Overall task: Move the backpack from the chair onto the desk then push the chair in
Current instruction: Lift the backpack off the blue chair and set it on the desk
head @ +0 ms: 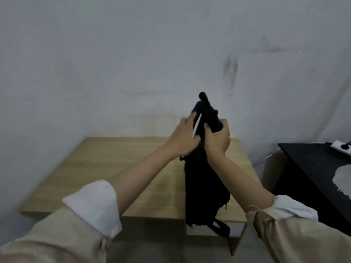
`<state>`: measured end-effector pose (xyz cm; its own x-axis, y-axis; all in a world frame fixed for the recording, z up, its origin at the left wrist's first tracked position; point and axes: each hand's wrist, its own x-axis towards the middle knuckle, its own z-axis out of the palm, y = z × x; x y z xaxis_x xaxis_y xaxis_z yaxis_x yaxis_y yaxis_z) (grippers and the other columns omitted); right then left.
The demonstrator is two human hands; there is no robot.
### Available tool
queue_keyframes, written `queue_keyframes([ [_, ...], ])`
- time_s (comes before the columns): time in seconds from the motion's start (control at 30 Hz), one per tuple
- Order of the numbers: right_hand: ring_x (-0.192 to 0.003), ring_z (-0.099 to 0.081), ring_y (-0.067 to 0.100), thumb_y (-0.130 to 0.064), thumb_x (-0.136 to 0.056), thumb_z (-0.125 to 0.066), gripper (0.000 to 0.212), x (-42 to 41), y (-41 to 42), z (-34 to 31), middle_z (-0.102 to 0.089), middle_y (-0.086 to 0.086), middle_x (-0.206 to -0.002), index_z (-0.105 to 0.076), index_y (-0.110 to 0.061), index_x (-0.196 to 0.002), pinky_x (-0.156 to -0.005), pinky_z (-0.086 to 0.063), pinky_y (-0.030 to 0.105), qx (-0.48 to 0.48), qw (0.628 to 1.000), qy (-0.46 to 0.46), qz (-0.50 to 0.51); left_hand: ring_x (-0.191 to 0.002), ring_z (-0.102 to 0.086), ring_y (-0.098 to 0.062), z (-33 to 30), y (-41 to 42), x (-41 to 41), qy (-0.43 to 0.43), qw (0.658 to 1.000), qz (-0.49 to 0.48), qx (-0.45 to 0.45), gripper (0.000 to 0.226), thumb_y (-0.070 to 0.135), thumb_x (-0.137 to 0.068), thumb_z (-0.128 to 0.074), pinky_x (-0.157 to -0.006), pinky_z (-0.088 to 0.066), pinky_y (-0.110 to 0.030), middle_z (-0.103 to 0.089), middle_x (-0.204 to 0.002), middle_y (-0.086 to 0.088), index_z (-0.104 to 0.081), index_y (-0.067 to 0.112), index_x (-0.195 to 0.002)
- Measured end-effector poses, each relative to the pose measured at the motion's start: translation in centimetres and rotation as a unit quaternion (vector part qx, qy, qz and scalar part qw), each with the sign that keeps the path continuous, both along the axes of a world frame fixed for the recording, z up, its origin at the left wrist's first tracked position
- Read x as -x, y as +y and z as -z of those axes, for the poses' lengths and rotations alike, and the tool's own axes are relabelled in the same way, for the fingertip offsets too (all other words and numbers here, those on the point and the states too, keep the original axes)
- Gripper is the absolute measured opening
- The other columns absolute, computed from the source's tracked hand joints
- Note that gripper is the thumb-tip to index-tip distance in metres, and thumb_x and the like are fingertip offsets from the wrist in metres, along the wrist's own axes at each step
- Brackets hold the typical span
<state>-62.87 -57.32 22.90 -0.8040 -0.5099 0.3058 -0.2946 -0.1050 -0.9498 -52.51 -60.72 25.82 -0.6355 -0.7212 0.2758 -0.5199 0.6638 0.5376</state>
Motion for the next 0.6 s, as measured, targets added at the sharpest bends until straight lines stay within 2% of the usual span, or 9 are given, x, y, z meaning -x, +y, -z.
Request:
queue_keyframes([
  [0.07,-0.079,-0.060,0.024,-0.026,-0.084,-0.064,0.019,-0.5,-1.3,0.4,-0.059,-0.009,-0.075,-0.052,-0.016,-0.096,-0.070,-0.048,0.035,0.003,0.999,-0.041,0.026,-0.133,-0.032,-0.036,3.3,0.7,-0.2,-0.108,0.988,0.062,-0.087,0.098,0.041,-0.066,-0.049,-0.110,-0.030,-0.039,-0.026,-0.149,-0.021,-0.007,0.007,-0.147],
  [0.1,-0.077,-0.059,0.023,-0.028,-0.085,-0.064,0.021,-0.7,-1.8,0.6,-0.055,-0.012,-0.073,-0.050,-0.017,-0.096,-0.070,-0.049,0.037,0.003,0.998,-0.056,0.031,-0.131,-0.034,-0.036,4.8,0.9,-0.1,-0.119,0.981,0.086,-0.126,0.109,0.049,-0.058,-0.053,-0.109,-0.033,-0.043,-0.028,-0.149,-0.017,-0.003,0.010,-0.147],
  [0.17,-0.076,-0.058,0.021,-0.032,-0.087,-0.063,0.024,-0.9,-2.4,1.0,-0.053,-0.012,-0.074,-0.047,-0.018,-0.099,-0.068,-0.048,0.036,0.005,0.997,-0.075,0.036,-0.127,-0.040,-0.033,7.1,1.1,0.4,-0.100,0.973,0.071,-0.195,0.124,0.056,-0.052,-0.062,-0.102,-0.042,-0.047,-0.031,-0.147,-0.014,0.009,0.019,-0.147],
  [0.23,-0.075,-0.055,0.018,-0.035,-0.086,-0.062,0.029,-1.3,-2.8,1.3,-0.053,-0.012,-0.077,-0.047,-0.017,-0.103,-0.067,-0.043,0.032,0.016,0.995,-0.091,0.034,-0.120,-0.048,-0.032,8.1,0.8,0.8,-0.055,0.974,0.012,-0.220,0.125,0.056,-0.056,-0.066,-0.096,-0.047,-0.044,-0.040,-0.140,-0.016,0.012,0.019,-0.146],
  [0.3,-0.074,-0.053,0.015,-0.036,-0.086,-0.062,0.031,-1.8,-3.2,1.4,-0.054,-0.010,-0.080,-0.046,-0.016,-0.104,-0.068,-0.040,0.029,0.024,0.994,-0.099,0.026,-0.108,-0.056,-0.033,8.4,1.0,1.3,-0.001,0.975,-0.050,-0.218,0.111,0.047,-0.066,-0.067,-0.085,-0.051,-0.041,-0.051,-0.128,-0.017,0.003,0.018,-0.146],
  [0.4,-0.071,-0.054,0.010,-0.036,-0.087,-0.061,0.031,-2.0,-3.6,1.5,-0.056,-0.009,-0.081,-0.045,-0.017,-0.105,-0.068,-0.040,0.028,0.025,0.995,-0.098,0.004,-0.093,-0.060,-0.035,8.7,0.7,2.0,0.063,0.977,-0.123,-0.164,0.063,0.029,-0.081,-0.062,-0.069,-0.051,-0.041,-0.060,-0.112,-0.017,-0.030,0.011,-0.132],
  [0.5,-0.071,-0.054,0.011,-0.033,-0.088,-0.060,0.032,-1.3,-4.2,2.1,-0.052,-0.013,-0.078,-0.042,-0.015,-0.107,-0.071,-0.046,0.034,0.016,0.996,-0.085,-0.020,-0.089,-0.061,-0.036,9.0,-0.1,2.2,0.099,0.974,-0.141,-0.145,0.029,0.018,-0.087,-0.053,-0.070,-0.052,-0.044,-0.064,-0.102,-0.016,-0.046,0.009,-0.113],
  [0.6,-0.081,-0.055,0.017,-0.037,-0.087,-0.061,0.039,-0.1,-4.7,2.8,-0.055,-0.006,-0.087,-0.038,-0.014,-0.109,-0.078,-0.048,0.037,0.008,0.997,-0.046,-0.064,-0.089,-0.063,-0.035,9.1,-1.1,2.2,0.142,0.969,-0.145,-0.140,0.025,0.009,-0.087,-0.046,-0.074,-0.053,-0.044,-0.067,-0.100,-0.018,-0.053,0.009,-0.111],
])
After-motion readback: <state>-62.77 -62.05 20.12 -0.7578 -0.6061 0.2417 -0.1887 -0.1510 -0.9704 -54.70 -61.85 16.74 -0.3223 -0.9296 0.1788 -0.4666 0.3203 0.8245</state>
